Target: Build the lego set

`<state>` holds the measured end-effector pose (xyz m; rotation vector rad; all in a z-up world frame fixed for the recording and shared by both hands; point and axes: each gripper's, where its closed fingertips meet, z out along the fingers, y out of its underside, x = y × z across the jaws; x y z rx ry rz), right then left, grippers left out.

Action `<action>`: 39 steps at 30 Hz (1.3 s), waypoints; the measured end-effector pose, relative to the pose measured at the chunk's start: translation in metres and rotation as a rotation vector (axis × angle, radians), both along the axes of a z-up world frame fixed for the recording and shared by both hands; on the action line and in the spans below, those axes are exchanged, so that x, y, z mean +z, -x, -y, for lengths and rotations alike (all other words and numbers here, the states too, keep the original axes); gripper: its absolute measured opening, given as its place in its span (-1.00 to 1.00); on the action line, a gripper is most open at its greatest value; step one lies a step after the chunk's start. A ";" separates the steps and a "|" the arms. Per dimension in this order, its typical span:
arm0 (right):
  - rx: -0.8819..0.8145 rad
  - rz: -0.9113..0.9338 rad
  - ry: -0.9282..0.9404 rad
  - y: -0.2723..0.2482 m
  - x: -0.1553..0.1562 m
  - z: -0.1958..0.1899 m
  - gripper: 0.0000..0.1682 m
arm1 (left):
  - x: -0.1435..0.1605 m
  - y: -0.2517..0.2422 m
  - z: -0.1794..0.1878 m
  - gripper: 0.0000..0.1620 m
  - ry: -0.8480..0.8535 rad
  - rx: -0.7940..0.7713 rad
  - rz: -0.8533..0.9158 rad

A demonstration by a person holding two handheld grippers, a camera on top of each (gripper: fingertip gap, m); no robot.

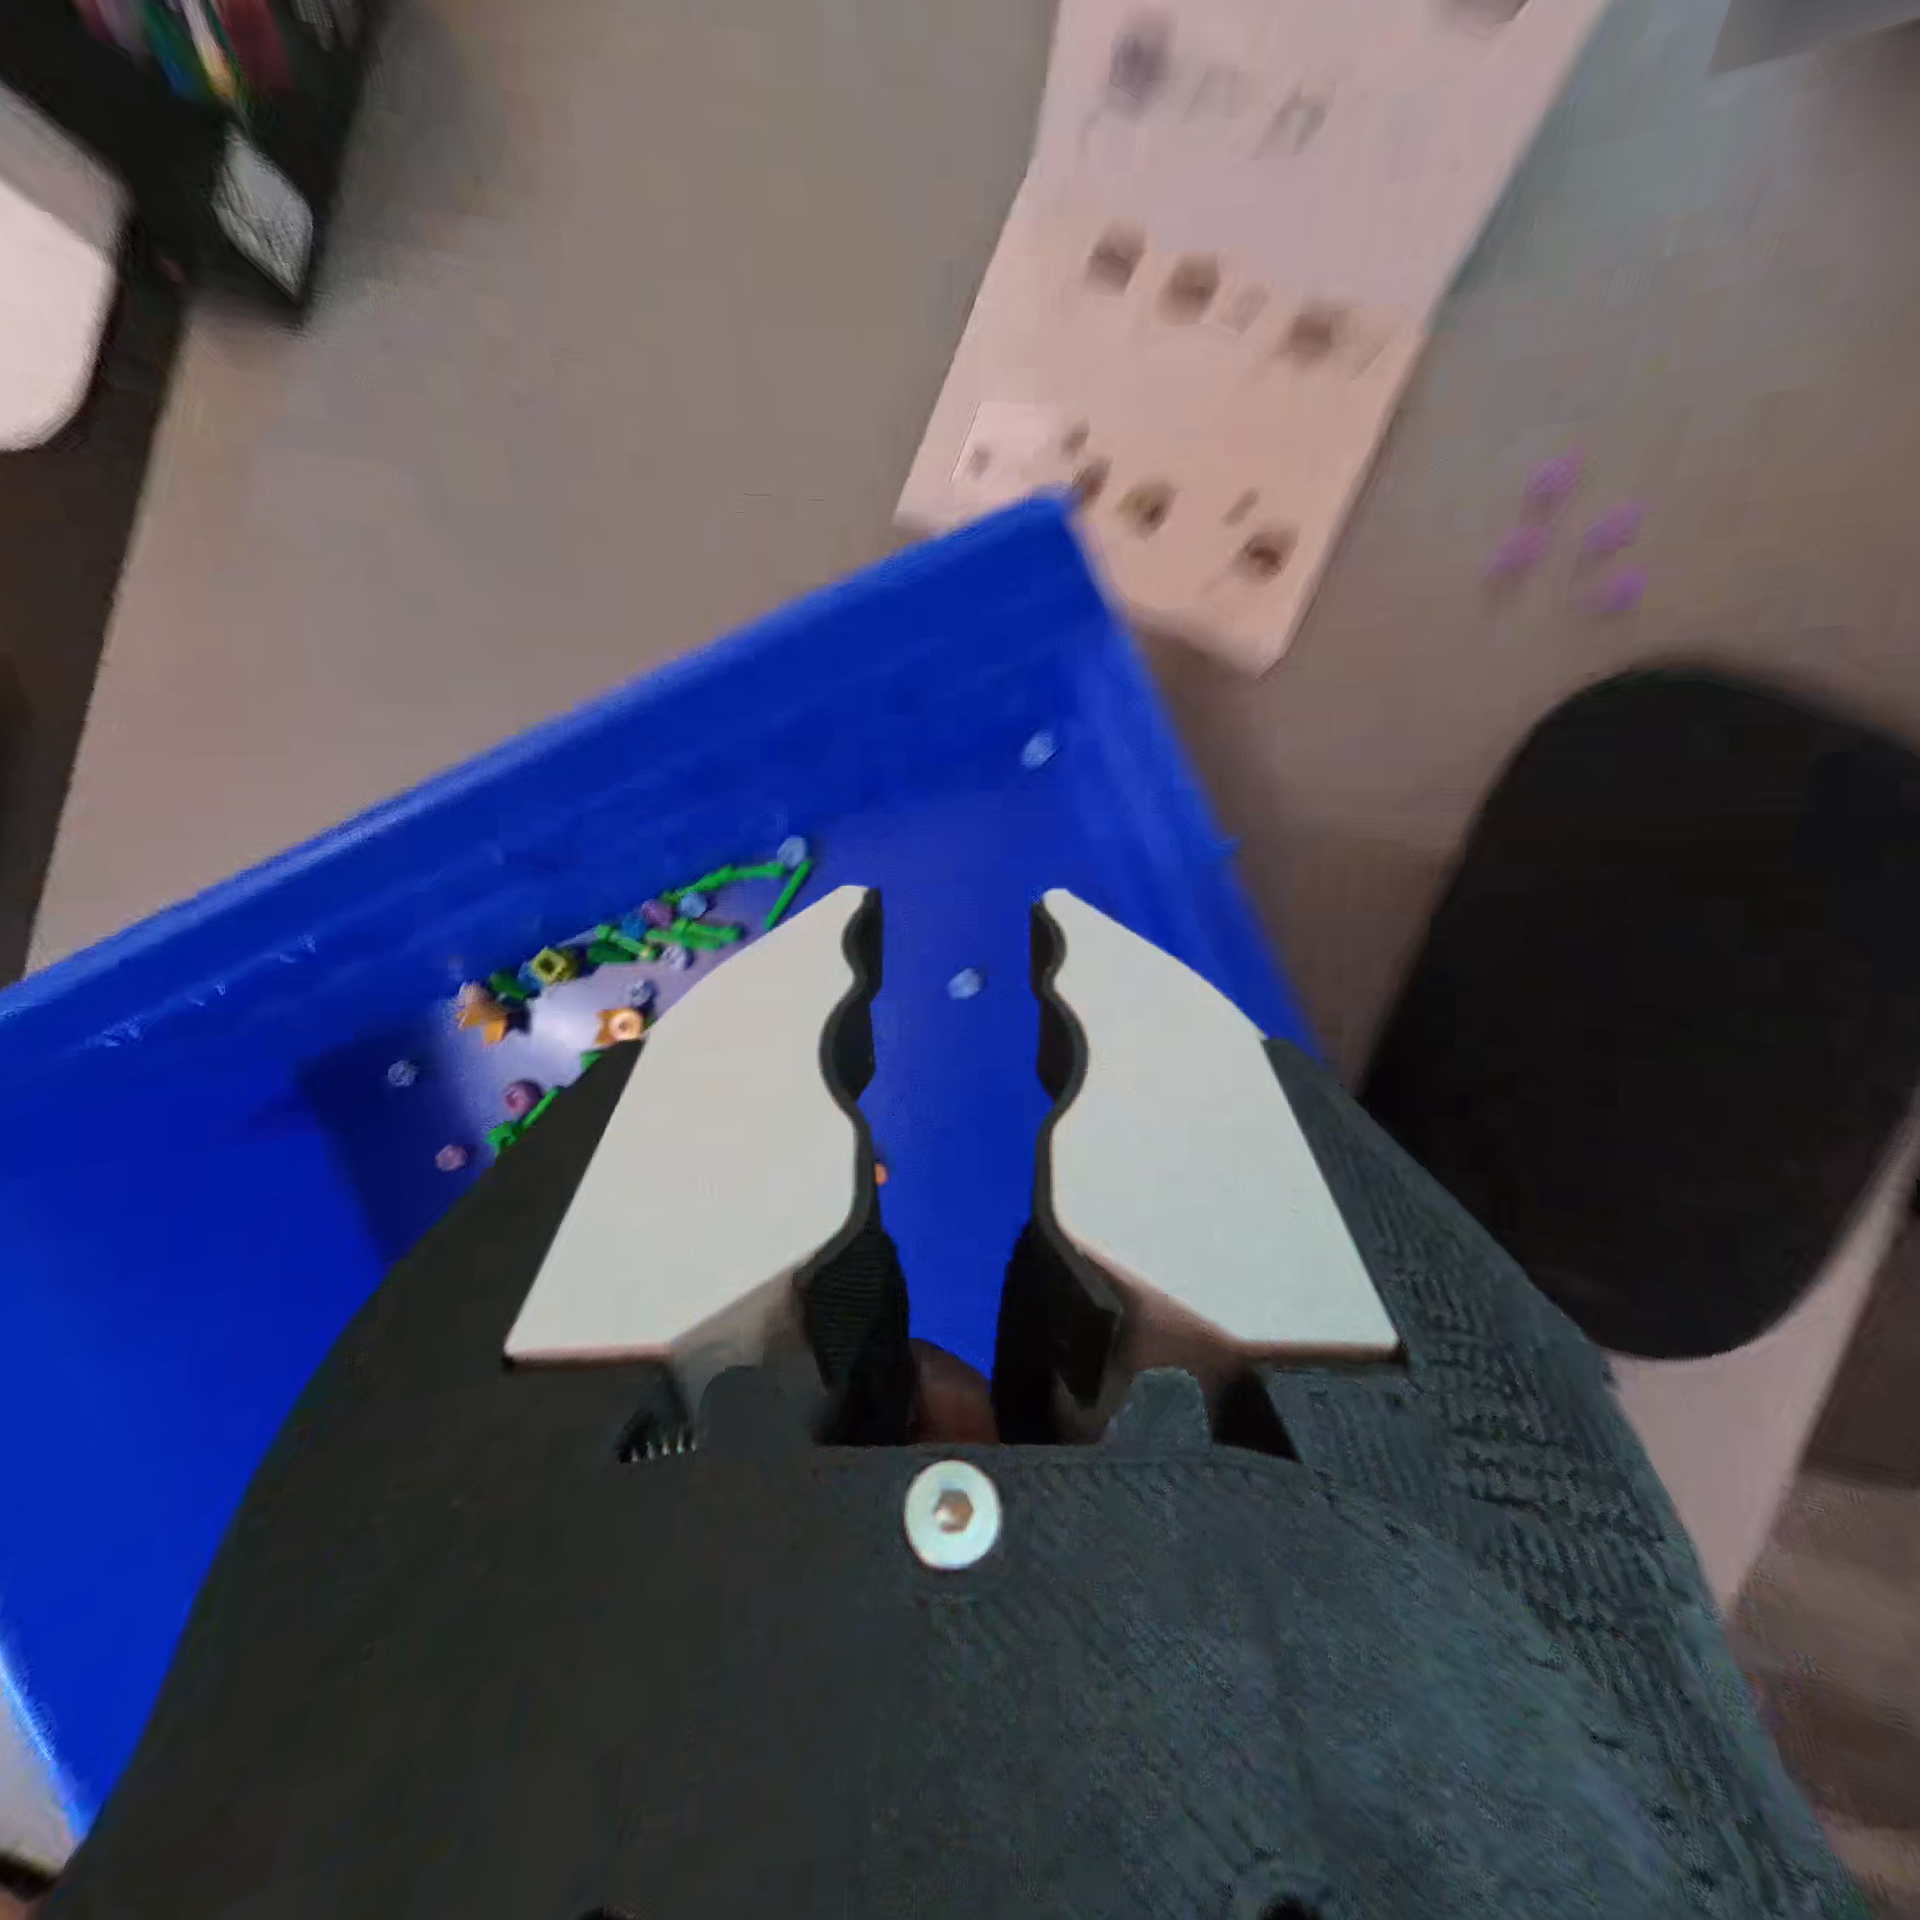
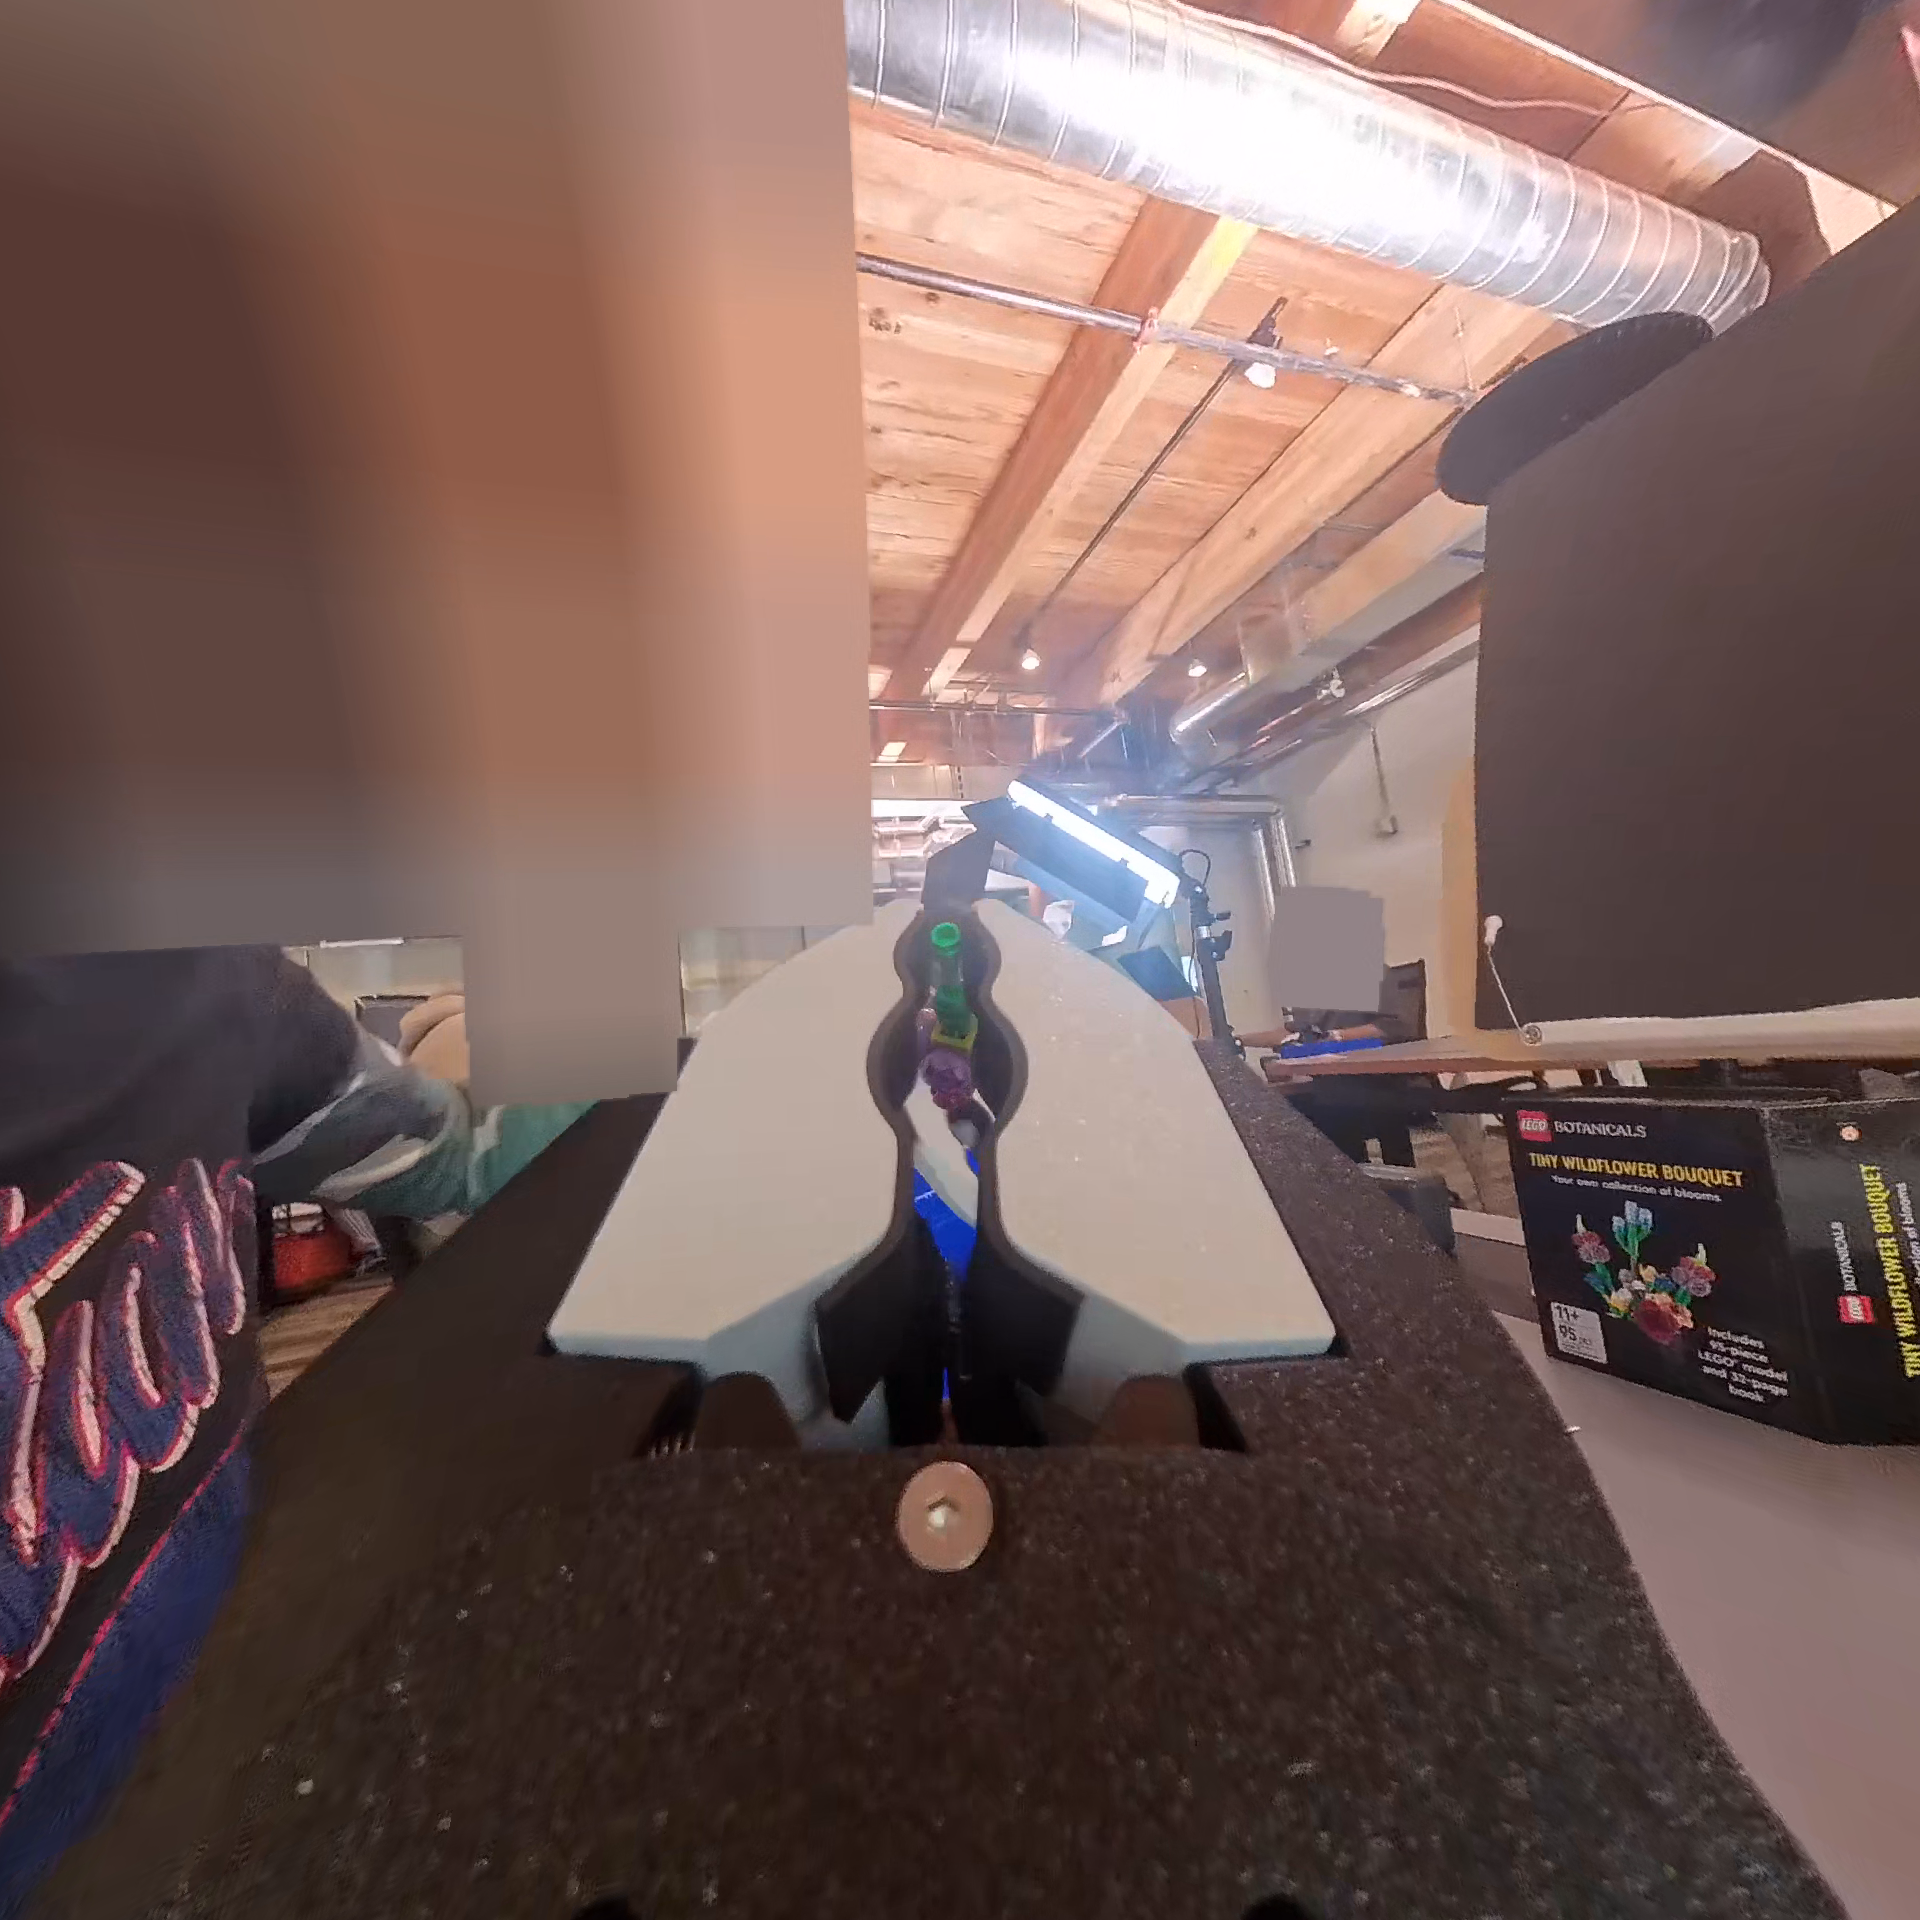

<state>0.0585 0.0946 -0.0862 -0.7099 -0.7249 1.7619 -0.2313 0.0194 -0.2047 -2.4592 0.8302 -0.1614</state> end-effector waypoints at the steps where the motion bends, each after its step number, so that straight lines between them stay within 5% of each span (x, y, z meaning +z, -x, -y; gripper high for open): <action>1: 0.006 -0.007 0.007 -0.001 -0.001 -0.002 -0.93 | -0.018 0.015 -0.005 -0.67 0.053 -0.012 -0.041; 9: 0.036 0.020 0.014 0.004 -0.010 -0.003 -0.94 | -0.096 0.057 -0.029 -0.72 0.208 -0.070 -0.106; 23: 0.036 -0.004 0.055 0.000 -0.011 -0.010 -0.94 | -0.102 0.049 -0.030 -0.96 0.226 -0.151 -0.049; 27: 0.042 0.006 0.054 0.001 -0.013 -0.009 -0.93 | -0.096 0.050 -0.028 -0.97 0.178 -0.120 -0.132; 32: 0.047 0.017 0.043 0.004 -0.015 -0.007 -0.94 | -0.027 0.029 -0.019 -0.97 -0.038 0.022 -0.125; 35: 0.049 0.033 0.026 0.006 -0.017 -0.003 -0.93 | 0.008 -0.025 0.009 -0.97 -0.107 0.026 -0.050; 39: 0.062 0.036 0.033 0.007 -0.018 -0.001 -0.93 | -0.013 -0.116 0.064 -0.96 -0.010 -0.039 0.059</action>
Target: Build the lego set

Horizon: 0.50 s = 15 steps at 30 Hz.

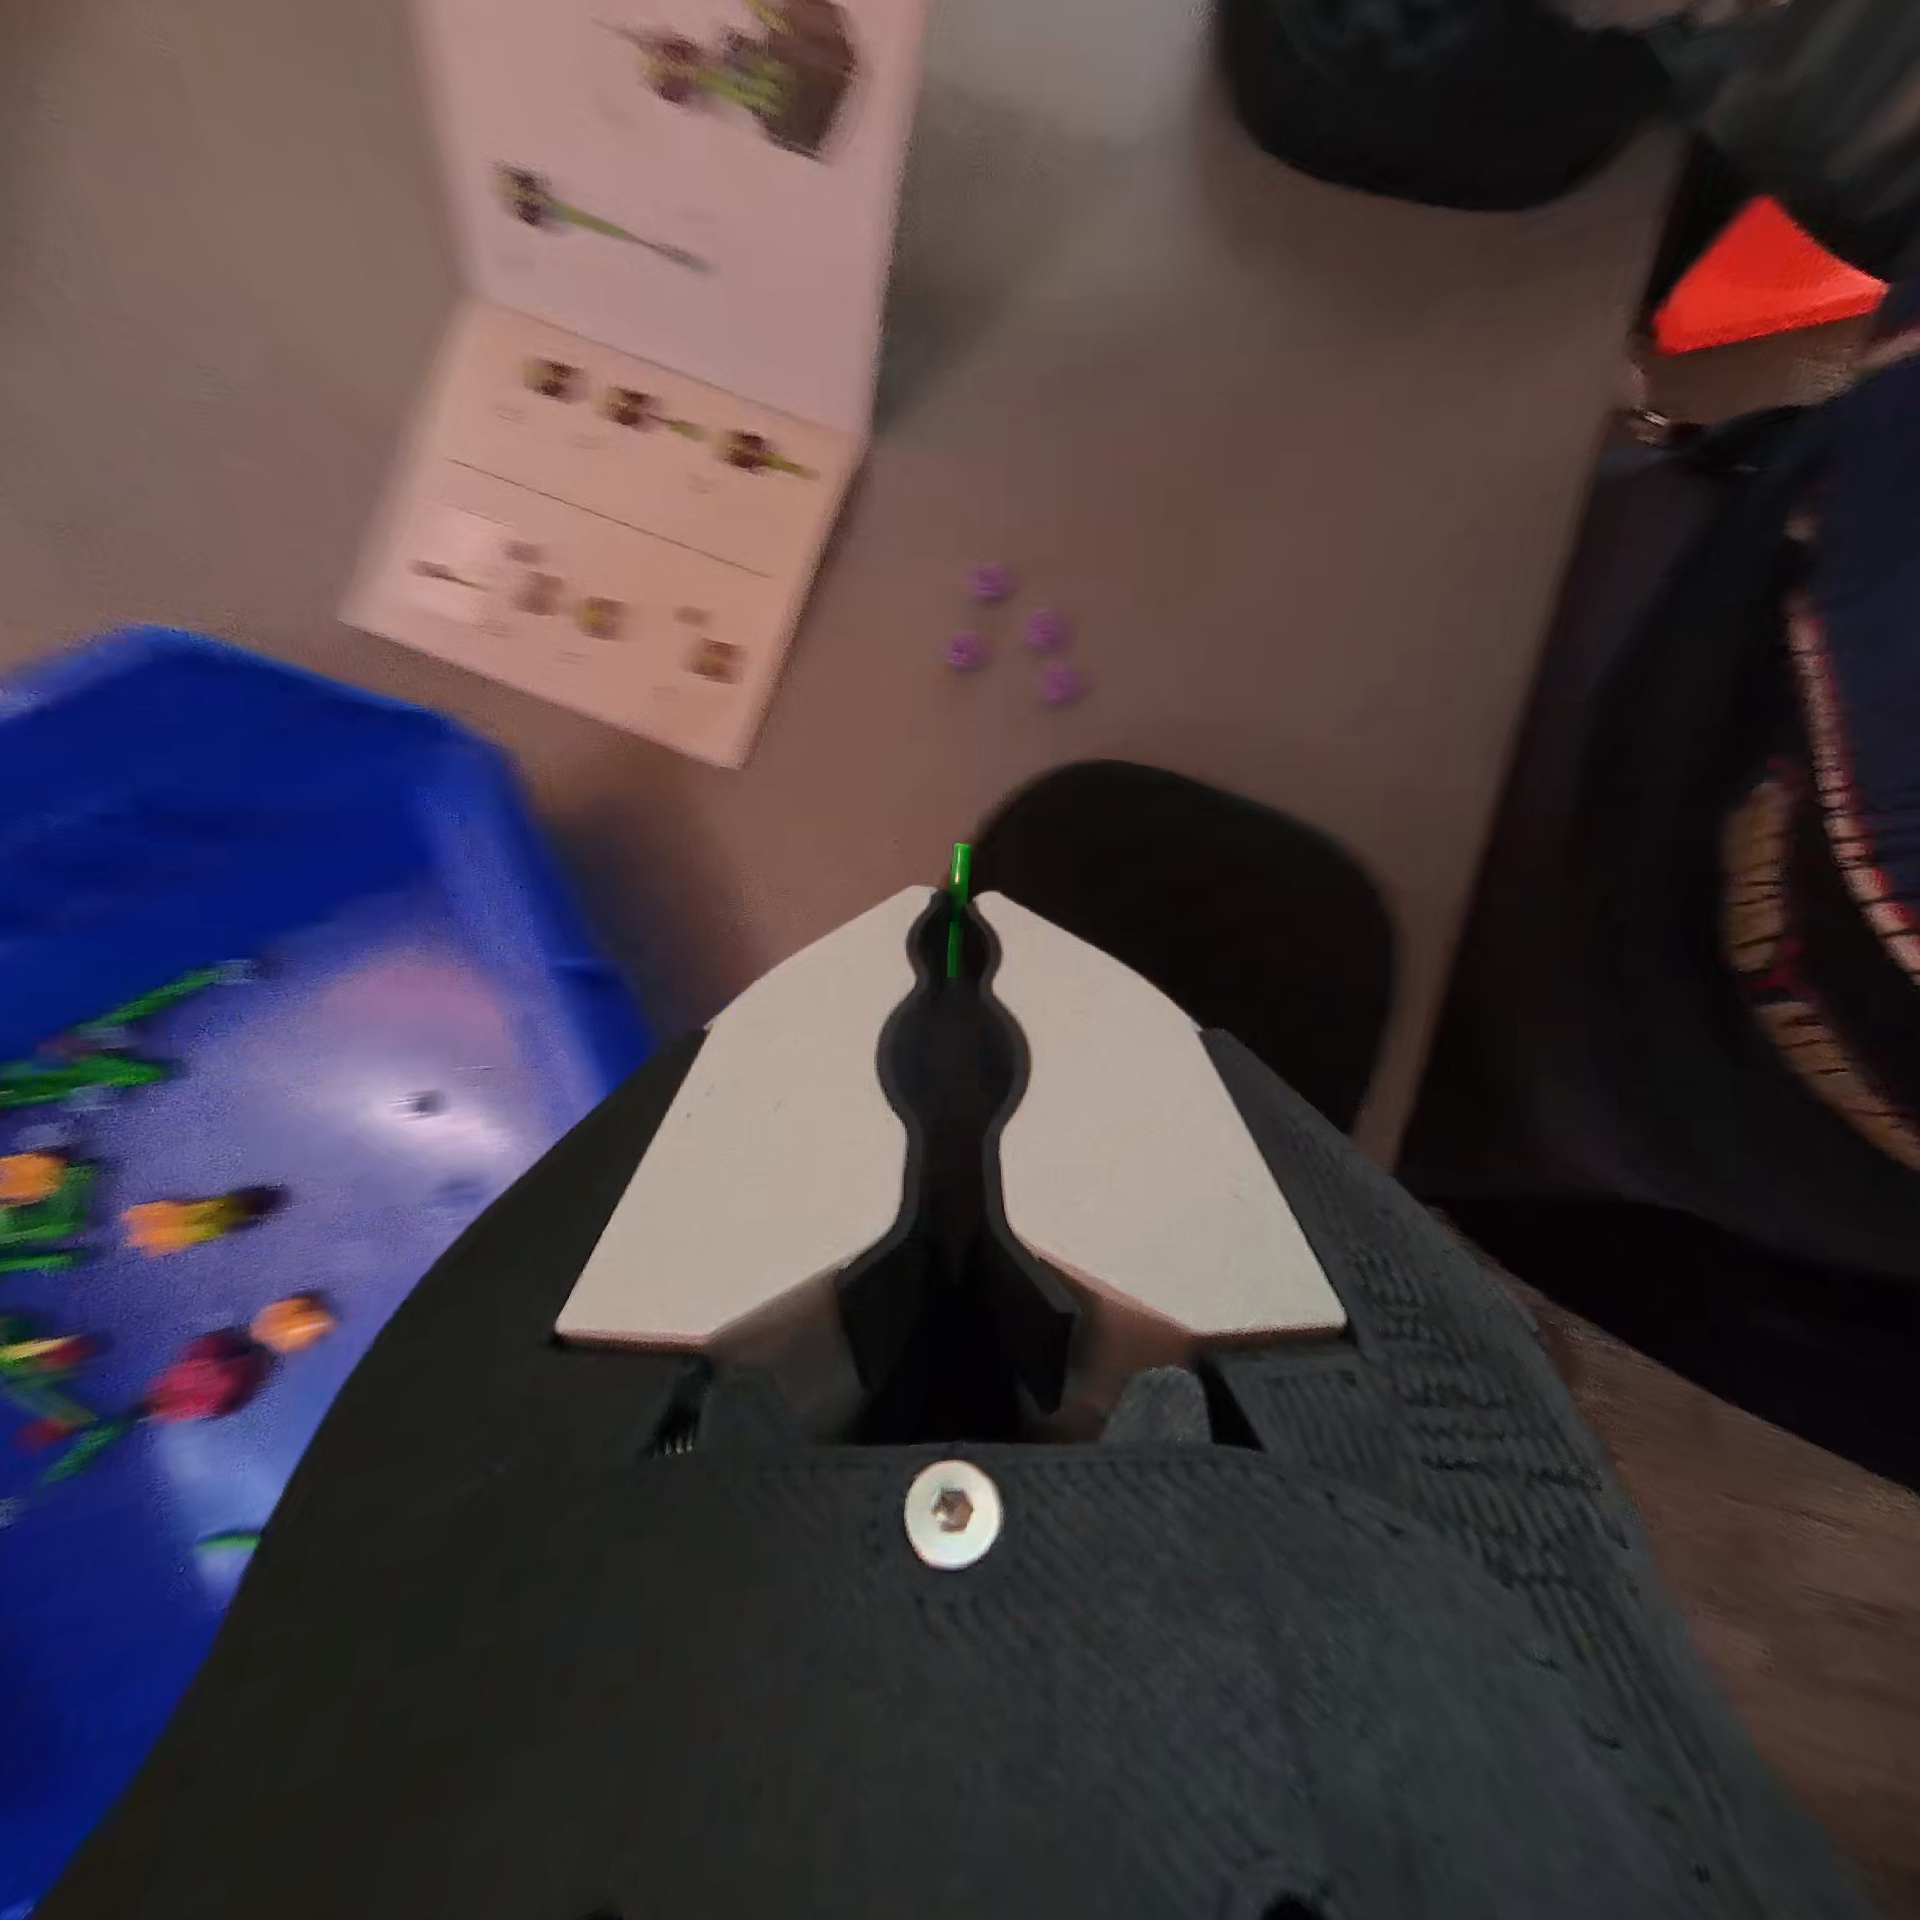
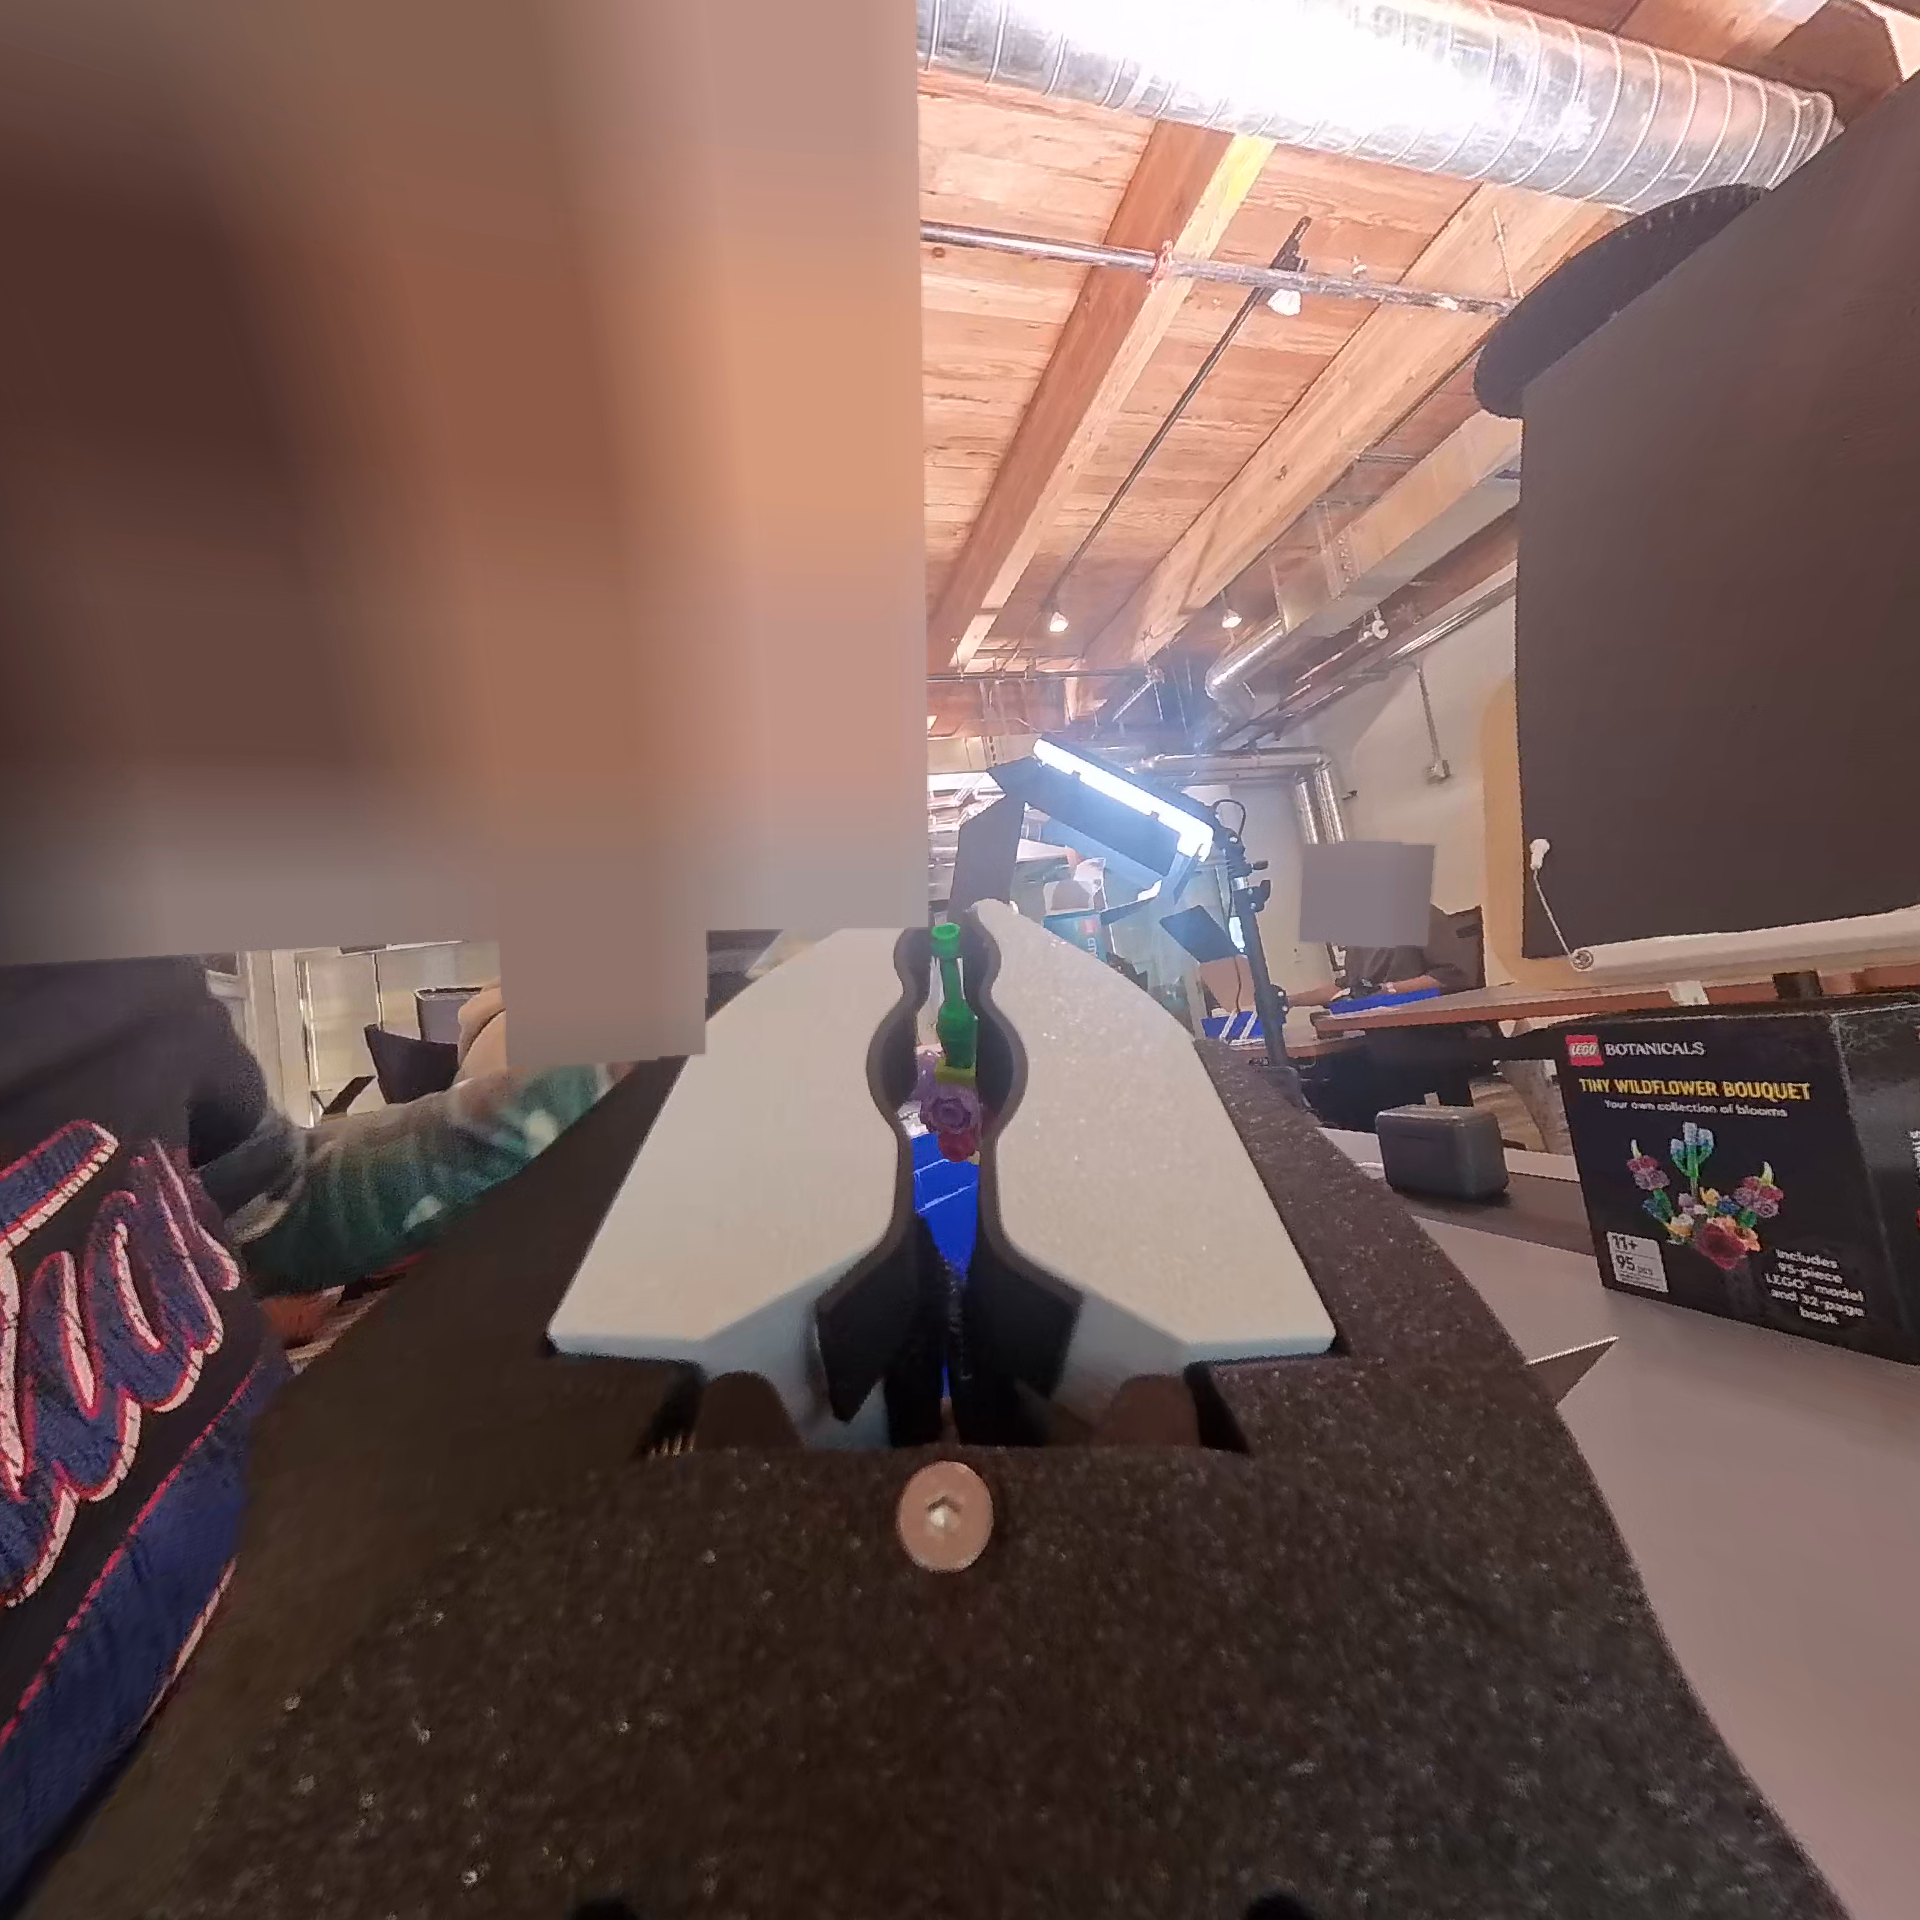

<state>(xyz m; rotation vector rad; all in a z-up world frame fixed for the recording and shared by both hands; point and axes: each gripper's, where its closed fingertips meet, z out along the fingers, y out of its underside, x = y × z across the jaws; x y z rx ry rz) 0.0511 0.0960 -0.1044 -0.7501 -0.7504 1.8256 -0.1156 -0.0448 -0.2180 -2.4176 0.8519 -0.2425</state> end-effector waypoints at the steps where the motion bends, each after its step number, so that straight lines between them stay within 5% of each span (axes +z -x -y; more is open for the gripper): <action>1: -0.001 0.005 -0.002 0.001 0.000 0.000 -0.93 | -0.013 -0.017 0.012 -0.96 0.040 -0.008 0.019; 5: -0.003 0.026 -0.012 0.005 -0.003 0.001 -0.93 | -0.046 -0.048 0.035 -0.96 0.131 0.025 0.091; 15: -0.016 0.041 -0.012 0.006 -0.006 -0.001 -0.93 | -0.065 -0.046 0.037 -0.96 0.169 0.058 0.054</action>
